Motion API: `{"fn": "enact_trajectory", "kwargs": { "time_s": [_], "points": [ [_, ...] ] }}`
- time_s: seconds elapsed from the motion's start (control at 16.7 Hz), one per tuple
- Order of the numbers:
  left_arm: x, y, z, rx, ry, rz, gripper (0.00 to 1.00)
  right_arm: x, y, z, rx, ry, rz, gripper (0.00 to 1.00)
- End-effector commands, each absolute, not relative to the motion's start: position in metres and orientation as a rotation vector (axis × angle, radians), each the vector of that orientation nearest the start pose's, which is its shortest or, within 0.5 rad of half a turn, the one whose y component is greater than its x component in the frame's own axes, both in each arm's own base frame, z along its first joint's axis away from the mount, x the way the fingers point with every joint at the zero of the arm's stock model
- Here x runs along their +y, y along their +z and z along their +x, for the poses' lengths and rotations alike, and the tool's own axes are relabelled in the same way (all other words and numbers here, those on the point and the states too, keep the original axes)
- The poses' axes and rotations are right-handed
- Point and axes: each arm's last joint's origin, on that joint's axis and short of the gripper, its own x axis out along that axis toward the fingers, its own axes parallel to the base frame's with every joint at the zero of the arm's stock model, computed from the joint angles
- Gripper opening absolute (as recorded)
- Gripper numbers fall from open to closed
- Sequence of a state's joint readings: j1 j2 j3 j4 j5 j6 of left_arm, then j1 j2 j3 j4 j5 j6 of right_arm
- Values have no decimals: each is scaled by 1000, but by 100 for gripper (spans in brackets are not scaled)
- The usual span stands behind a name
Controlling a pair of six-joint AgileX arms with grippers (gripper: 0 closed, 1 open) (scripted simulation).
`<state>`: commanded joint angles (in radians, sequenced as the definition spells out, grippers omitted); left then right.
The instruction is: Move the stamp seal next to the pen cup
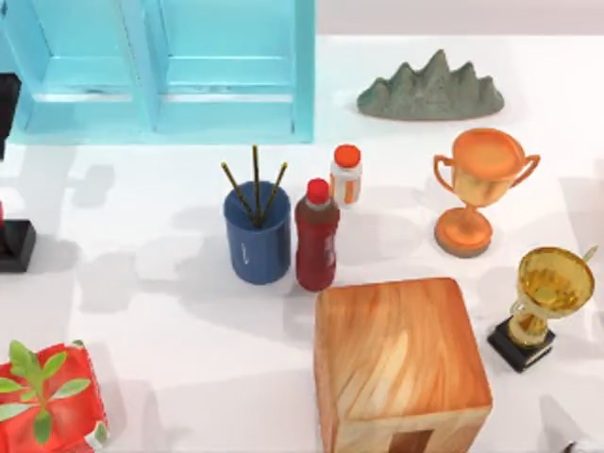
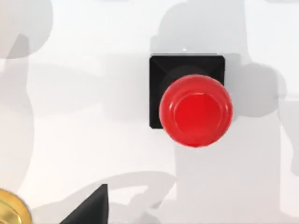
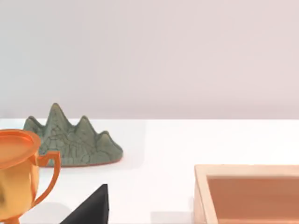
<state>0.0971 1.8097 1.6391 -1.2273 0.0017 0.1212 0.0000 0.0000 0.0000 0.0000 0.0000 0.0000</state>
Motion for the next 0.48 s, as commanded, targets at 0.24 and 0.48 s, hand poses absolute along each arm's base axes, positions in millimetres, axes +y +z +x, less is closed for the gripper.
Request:
{"fn": "enact_trajectory", "kwargs": {
  "time_s": [0.24, 0.48],
  "points": [
    [46, 254, 386, 1545, -13, 17, 100, -1, 160, 106, 0, 0, 0, 100],
    [47, 249, 391, 1571, -16, 15, 100, -1, 160, 106, 0, 0, 0, 100]
  ]
}}
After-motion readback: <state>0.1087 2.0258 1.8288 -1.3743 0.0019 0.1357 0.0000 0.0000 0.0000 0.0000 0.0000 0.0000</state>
